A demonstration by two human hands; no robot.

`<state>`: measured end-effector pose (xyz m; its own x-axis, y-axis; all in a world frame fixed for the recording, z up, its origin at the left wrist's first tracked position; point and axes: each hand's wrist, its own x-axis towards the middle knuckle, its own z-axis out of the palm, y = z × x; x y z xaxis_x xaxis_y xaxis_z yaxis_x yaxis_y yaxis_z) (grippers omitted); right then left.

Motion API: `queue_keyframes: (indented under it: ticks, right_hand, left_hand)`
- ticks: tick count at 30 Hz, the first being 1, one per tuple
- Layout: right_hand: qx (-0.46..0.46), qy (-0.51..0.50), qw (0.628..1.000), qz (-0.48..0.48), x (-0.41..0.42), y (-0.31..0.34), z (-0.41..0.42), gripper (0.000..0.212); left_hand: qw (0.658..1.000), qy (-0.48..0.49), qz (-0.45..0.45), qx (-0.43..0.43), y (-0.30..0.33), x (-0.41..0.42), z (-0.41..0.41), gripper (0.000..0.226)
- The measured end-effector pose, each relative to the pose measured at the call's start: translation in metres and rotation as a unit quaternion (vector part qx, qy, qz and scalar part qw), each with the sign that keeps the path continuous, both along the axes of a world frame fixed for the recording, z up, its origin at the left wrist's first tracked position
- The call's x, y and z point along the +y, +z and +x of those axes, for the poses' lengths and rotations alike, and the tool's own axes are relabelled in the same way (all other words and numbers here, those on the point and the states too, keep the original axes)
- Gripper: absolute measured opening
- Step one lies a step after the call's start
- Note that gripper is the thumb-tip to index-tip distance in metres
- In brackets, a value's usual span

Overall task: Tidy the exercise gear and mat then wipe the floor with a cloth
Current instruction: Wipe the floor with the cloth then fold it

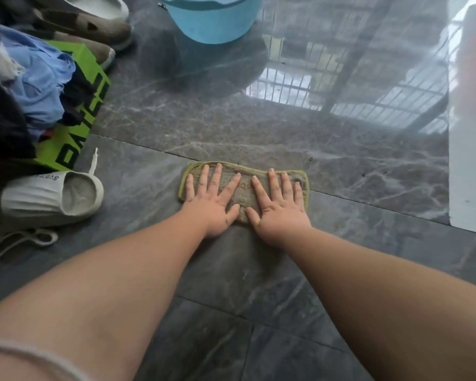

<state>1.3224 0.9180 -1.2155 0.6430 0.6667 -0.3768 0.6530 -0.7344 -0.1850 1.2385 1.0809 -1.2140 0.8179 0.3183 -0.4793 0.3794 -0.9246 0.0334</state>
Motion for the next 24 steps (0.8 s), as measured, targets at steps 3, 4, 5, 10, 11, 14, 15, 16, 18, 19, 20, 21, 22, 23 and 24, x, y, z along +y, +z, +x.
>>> queue_keyframes:
  ticks: [3, 4, 5, 10, 11, 14, 15, 16, 18, 19, 20, 21, 22, 23, 24]
  right_hand:
    - [0.007, 0.0, 1.0, -0.002, -0.046, 0.002, -0.03, 0.074]
    - [0.008, -0.002, 1.0, -0.004, -0.063, 0.003, -0.039, 0.075]
    - [0.01, -0.005, 1.0, -0.007, -0.08, 0.004, -0.048, 0.075]
    - [0.011, -0.035, 0.999, -0.011, -0.172, 0.005, -0.098, 0.075]
    - [0.009, -0.039, 0.999, -0.01, -0.192, 0.006, -0.107, 0.075]
    - [0.015, -0.05, 0.998, -0.024, -0.249, 0.01, -0.134, 0.075]
    - [0.018, -0.055, 0.998, -0.029, -0.267, 0.011, -0.144, 0.075]
    - [0.021, -0.059, 0.998, -0.032, -0.282, 0.012, -0.153, 0.075]
    - [0.025, -0.062, 0.997, -0.036, -0.301, 0.013, -0.167, 0.075]
    - [0.025, -0.062, 0.997, -0.034, -0.306, 0.012, -0.17, 0.075]
    - [0.025, -0.063, 0.997, -0.029, -0.306, 0.01, -0.169, 0.075]
    - [0.025, -0.064, 0.997, -0.025, -0.305, 0.009, -0.166, 0.075]
    - [0.023, -0.062, 0.998, -0.019, -0.302, 0.007, -0.162, 0.076]
    - [0.018, -0.059, 0.998, -0.009, -0.297, 0.004, -0.154, 0.075]
    - [0.012, -0.056, 0.998, 0.001, -0.291, 0.002, -0.145, 0.075]
  left_hand:
    - [1.0, -0.016, -0.006, 0.008, 0.003, -0.042, -0.029, 0.073]
    - [1.0, -0.019, -0.011, 0.011, 0.005, -0.058, -0.038, 0.073]
    - [1.0, -0.021, -0.016, 0.013, 0.006, -0.075, -0.046, 0.074]
    - [0.999, -0.029, -0.026, -0.001, 0.004, -0.166, -0.087, 0.076]
    - [0.999, -0.029, -0.026, -0.006, 0.003, -0.185, -0.097, 0.076]
    - [0.999, -0.039, -0.029, -0.011, 0.001, -0.242, -0.128, 0.076]
    - [0.999, -0.041, -0.034, -0.011, 0.001, -0.259, -0.138, 0.076]
    - [0.998, -0.042, -0.036, -0.013, 0.001, -0.274, -0.145, 0.076]
    - [0.998, -0.037, -0.04, -0.021, 0.002, -0.292, -0.154, 0.075]
    - [0.998, -0.029, -0.04, -0.028, 0.002, -0.296, -0.156, 0.075]
    - [0.998, -0.021, -0.037, -0.037, 0.0, -0.298, -0.157, 0.074]
    - [0.998, -0.014, -0.033, -0.046, -0.001, -0.298, -0.157, 0.072]
    - [0.998, -0.006, -0.027, -0.055, -0.001, -0.298, -0.155, 0.071]
    - [0.998, 0.004, -0.022, -0.061, -0.003, -0.297, -0.15, 0.07]
    - [0.998, 0.017, -0.015, -0.067, -0.004, -0.295, -0.142, 0.069]
